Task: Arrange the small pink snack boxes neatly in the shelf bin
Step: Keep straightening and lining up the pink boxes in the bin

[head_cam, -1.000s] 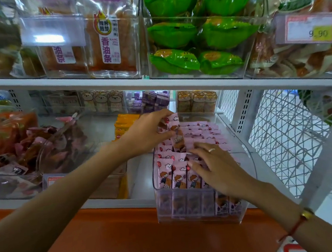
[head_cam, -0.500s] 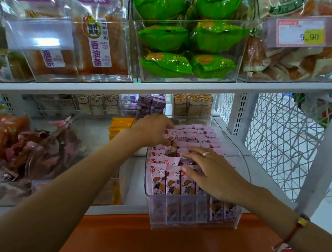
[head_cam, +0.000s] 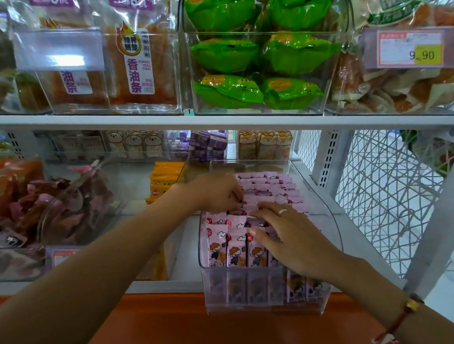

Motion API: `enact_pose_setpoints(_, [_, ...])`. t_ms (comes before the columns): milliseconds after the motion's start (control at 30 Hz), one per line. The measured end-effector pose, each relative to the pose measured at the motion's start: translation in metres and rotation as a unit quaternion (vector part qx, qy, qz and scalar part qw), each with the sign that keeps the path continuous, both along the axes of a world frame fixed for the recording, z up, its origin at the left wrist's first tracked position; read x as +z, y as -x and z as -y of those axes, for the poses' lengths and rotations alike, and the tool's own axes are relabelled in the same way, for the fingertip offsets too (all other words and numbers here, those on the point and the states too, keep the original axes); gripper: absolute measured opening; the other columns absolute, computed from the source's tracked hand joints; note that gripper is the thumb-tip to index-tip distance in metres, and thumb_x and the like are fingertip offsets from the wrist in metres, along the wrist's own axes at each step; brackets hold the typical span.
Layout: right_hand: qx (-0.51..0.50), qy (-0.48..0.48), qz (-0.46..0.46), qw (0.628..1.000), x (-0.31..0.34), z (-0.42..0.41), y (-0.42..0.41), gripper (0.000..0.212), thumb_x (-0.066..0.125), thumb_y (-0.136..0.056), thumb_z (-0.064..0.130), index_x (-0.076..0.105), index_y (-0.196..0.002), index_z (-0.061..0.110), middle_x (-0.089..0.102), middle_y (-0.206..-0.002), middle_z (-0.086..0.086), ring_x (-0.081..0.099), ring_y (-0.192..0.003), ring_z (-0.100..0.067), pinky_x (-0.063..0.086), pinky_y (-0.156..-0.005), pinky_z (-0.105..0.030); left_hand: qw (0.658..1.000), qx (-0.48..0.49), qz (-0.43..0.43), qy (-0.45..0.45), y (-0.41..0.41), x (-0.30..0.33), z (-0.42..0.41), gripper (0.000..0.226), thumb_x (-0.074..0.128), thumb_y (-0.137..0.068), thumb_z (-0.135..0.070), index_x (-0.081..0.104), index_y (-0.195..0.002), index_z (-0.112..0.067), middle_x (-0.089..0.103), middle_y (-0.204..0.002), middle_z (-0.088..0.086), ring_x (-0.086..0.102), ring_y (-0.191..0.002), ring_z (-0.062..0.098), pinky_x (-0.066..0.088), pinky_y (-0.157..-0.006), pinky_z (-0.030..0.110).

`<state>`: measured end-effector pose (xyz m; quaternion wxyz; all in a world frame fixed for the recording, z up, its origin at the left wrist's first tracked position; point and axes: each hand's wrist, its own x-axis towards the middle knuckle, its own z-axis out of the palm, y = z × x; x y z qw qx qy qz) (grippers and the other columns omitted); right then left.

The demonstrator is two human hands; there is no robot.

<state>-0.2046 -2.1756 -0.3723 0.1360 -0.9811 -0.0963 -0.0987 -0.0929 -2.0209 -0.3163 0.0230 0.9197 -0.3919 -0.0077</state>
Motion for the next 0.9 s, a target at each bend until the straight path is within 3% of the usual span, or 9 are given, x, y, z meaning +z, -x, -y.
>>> enact_pose_setpoints(100, [-0.003,-0.036,0.027,0.999,0.003,-0.001,0.002,0.051,0.038,-0.095,0.052,0.032,-0.142,0.034,0.033,-0.150,0.008,0.029,-0.136,-0.012,0.022,-0.106,-0.028,0.999,-0.009,-0.001,0.031,0.013,0.009,-0.011,0.033,0.055,-0.095,-0.034,0.060,-0.123,-0.019,0.060,-0.127,-0.001,0.055,-0.113,0.015,0.045,-0.092,0.031])
enact_pose_setpoints(167, [-0.008,-0.048,0.031,0.998,0.004,-0.001,0.004,0.054,0.040,-0.095,0.053,0.028,-0.144,0.035,0.029,-0.153,0.008,0.026,-0.139,-0.013,0.021,-0.107,-0.029,1.000,-0.018,0.004,-0.004,0.023,0.011,-0.015,0.035,0.053,-0.095,-0.040,0.061,-0.123,-0.021,0.060,-0.127,-0.003,0.054,-0.113,0.015,0.045,-0.093,0.032])
enact_pose_setpoints(300, [-0.004,0.013,-0.024,1.000,0.002,0.000,0.003,0.055,0.030,-0.096,0.056,0.027,-0.146,0.034,0.017,-0.158,0.011,0.014,-0.144,-0.011,0.012,-0.116,-0.036,0.999,-0.016,0.023,-0.045,0.035,0.004,-0.013,0.041,0.052,-0.094,-0.043,0.056,-0.129,-0.022,0.057,-0.130,-0.001,0.050,-0.120,0.017,0.038,-0.090,0.028])
enact_pose_setpoints(433, [-0.011,0.028,-0.039,0.999,0.003,-0.001,0.001,0.056,0.027,-0.096,0.057,0.029,-0.146,0.032,0.014,-0.158,0.011,0.011,-0.145,-0.012,0.013,-0.119,-0.040,0.999,0.000,0.049,0.017,0.043,0.005,-0.017,0.037,0.055,-0.092,-0.044,0.061,-0.122,-0.023,0.059,-0.126,-0.003,0.051,-0.117,0.015,0.041,-0.090,0.030])
enact_pose_setpoints(533, [-0.009,0.021,-0.038,0.999,0.004,0.000,0.003,0.054,0.029,-0.097,0.055,0.028,-0.146,0.034,0.017,-0.157,0.011,0.013,-0.144,-0.012,0.015,-0.118,-0.039,0.990,0.020,0.046,0.130,0.049,0.004,-0.026,0.030,0.053,-0.094,-0.041,0.063,-0.115,-0.022,0.061,-0.123,-0.005,0.054,-0.110,0.011,0.045,-0.090,0.028])
enact_pose_setpoints(633, [-0.010,0.014,-0.042,0.999,0.005,0.000,0.003,0.053,0.031,-0.096,0.055,0.030,-0.145,0.034,0.017,-0.157,0.011,0.013,-0.143,-0.011,0.015,-0.118,-0.038,0.953,0.044,0.034,0.297,0.059,0.003,-0.033,0.021,0.053,-0.095,-0.034,0.064,-0.108,-0.021,0.061,-0.105,-0.012,0.056,-0.097,0.004,0.044,-0.079,0.016])
enact_pose_setpoints(767, [-0.011,0.007,-0.034,0.999,0.005,-0.001,0.002,0.053,0.032,-0.096,0.055,0.030,-0.145,0.035,0.020,-0.156,0.011,0.016,-0.142,-0.011,0.017,-0.118,-0.041,0.867,0.080,-0.013,0.492,0.072,-0.002,-0.040,0.016,0.058,-0.093,-0.025,0.066,-0.104,-0.016,0.067,-0.096,-0.008,0.064,-0.093,0.006,0.055,-0.085,0.030])
enact_pose_setpoints(900, [-0.010,-0.021,-0.026,0.999,0.007,-0.002,0.003,0.048,0.035,-0.097,0.050,0.035,-0.142,0.033,0.035,-0.149,0.007,0.031,-0.135,-0.012,0.028,-0.113,-0.041,0.786,0.078,0.013,0.613,0.086,-0.003,-0.046,0.010,0.059,-0.091,-0.023,0.065,-0.099,-0.020,0.068,-0.092,-0.011,0.066,-0.086,0.001,0.058,-0.077,0.026])
